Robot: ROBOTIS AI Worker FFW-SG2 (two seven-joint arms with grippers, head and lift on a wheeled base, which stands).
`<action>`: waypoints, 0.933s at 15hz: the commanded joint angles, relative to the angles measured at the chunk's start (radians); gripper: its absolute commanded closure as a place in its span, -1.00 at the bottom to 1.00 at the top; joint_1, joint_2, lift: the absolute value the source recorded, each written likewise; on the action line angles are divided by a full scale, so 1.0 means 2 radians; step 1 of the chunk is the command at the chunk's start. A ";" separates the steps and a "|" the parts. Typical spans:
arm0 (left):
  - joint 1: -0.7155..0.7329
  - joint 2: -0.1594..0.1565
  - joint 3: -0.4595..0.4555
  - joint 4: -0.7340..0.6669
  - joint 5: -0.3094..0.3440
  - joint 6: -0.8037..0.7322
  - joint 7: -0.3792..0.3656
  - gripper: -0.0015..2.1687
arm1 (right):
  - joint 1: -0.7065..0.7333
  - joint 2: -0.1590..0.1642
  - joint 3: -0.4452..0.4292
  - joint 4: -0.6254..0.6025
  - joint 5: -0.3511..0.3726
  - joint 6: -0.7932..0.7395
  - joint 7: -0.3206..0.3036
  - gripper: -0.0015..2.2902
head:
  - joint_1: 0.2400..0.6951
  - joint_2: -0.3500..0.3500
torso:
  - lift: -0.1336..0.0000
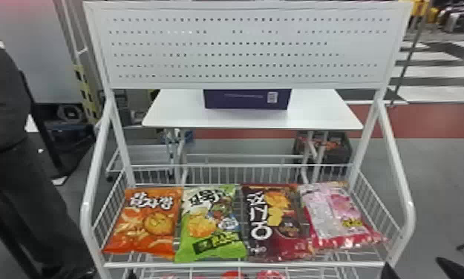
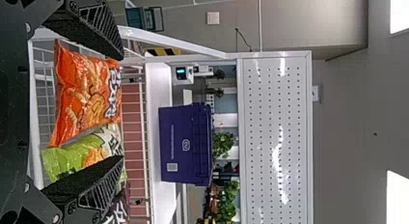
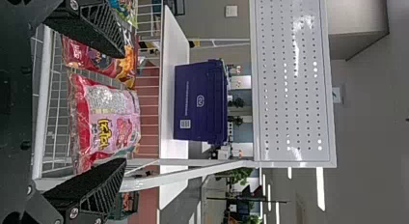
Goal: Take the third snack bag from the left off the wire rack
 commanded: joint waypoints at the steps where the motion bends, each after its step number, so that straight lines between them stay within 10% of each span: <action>1: 0.000 0.001 -0.001 -0.001 0.000 -0.002 -0.001 -0.84 | 0.003 0.000 -0.001 -0.001 -0.001 -0.001 0.000 -0.88 | 0.14 0.00 | 1.00; 14: 0.004 0.000 -0.006 -0.001 -0.007 -0.005 0.001 -0.84 | -0.047 0.001 0.029 0.045 -0.015 0.008 0.005 -0.88 | 0.14 0.00 | 1.00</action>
